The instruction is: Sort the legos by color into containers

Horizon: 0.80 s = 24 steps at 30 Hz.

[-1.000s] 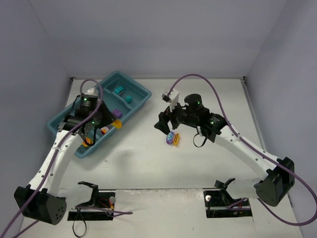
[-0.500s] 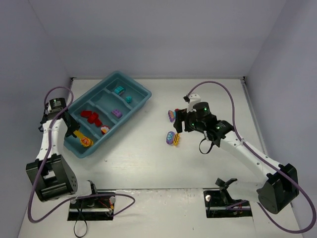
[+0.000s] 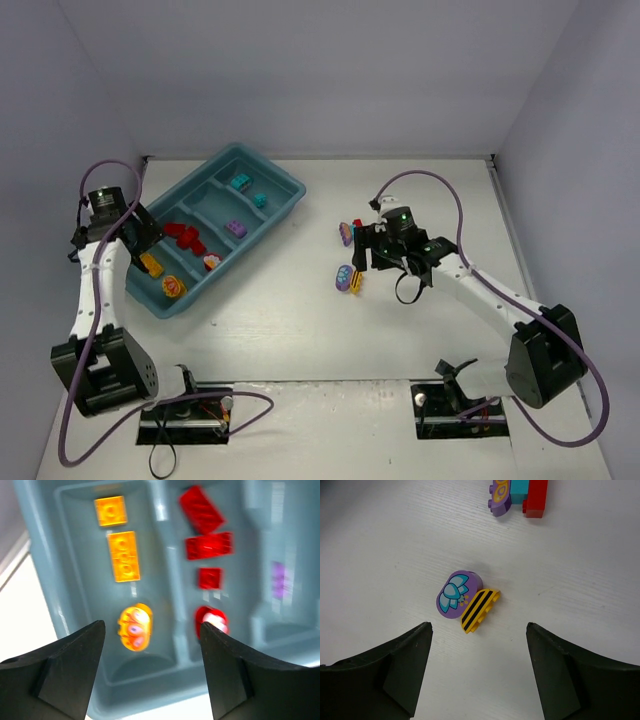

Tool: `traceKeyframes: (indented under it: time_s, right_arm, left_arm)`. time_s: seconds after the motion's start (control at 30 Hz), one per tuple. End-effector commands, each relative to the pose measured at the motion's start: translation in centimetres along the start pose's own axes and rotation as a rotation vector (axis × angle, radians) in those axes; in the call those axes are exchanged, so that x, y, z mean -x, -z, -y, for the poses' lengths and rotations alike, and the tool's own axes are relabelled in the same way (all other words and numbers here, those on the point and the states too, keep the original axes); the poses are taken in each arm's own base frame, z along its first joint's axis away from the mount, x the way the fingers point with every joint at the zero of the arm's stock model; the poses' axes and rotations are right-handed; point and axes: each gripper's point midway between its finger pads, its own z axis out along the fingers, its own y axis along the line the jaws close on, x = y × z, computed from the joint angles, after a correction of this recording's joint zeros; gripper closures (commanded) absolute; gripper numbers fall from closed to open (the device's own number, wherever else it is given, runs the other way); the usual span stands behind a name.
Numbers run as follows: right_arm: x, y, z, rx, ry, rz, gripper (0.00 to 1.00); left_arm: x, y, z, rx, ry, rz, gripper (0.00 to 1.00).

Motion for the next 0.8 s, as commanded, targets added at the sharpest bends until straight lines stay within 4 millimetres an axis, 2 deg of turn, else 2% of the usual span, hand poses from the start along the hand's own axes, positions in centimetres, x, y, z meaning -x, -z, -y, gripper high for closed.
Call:
traceKeyframes:
  time_s: [0.0, 0.13, 0.23, 0.37, 0.5, 0.53, 0.67, 0.77]
  right_arm:
    - [1.4, -0.3, -1.0, 0.031, -0.003, 0.029, 0.28]
    - [0.3, -1.3, -1.3, 0.048, -0.013, -0.02, 0.28]
    - [-1.7, -2.3, -1.4, 0.059, -0.004, -0.084, 0.32]
    - [-3.5, -2.8, -1.4, 0.056, -0.014, -0.13, 0.36]
    - [-4.6, -3.1, -2.0, 0.046, 0.0, -0.152, 0.41]
    - [-4.7, -3.4, -2.0, 0.043, 0.001, -0.158, 0.42]
    - [-4.4, -3.9, -2.1, 0.039, 0.013, -0.161, 0.42]
    - [-4.2, -4.4, -1.8, 0.026, 0.048, -0.163, 0.36]
  left_arm:
    - [2.0, 4.9, 3.6, -0.196, -0.001, 0.094, 0.3]
    - [0.1, 7.7, 7.3, -0.367, -0.073, 0.06, 0.3]
    - [-2.6, 9.9, 10.2, -0.478, -0.171, 0.015, 0.3]
    - [-4.8, 11.8, 11.6, -0.564, -0.225, -0.003, 0.3]
    - [-5.6, 12.8, 11.6, -0.603, -0.232, -0.001, 0.3]
    - [-6.3, 13.2, 12.2, -0.629, -0.258, -0.013, 0.3]
    - [-7.0, 14.0, 12.6, -0.674, -0.285, -0.025, 0.3]
    - [-7.6, 14.6, 13.2, -0.714, -0.309, -0.04, 0.3]
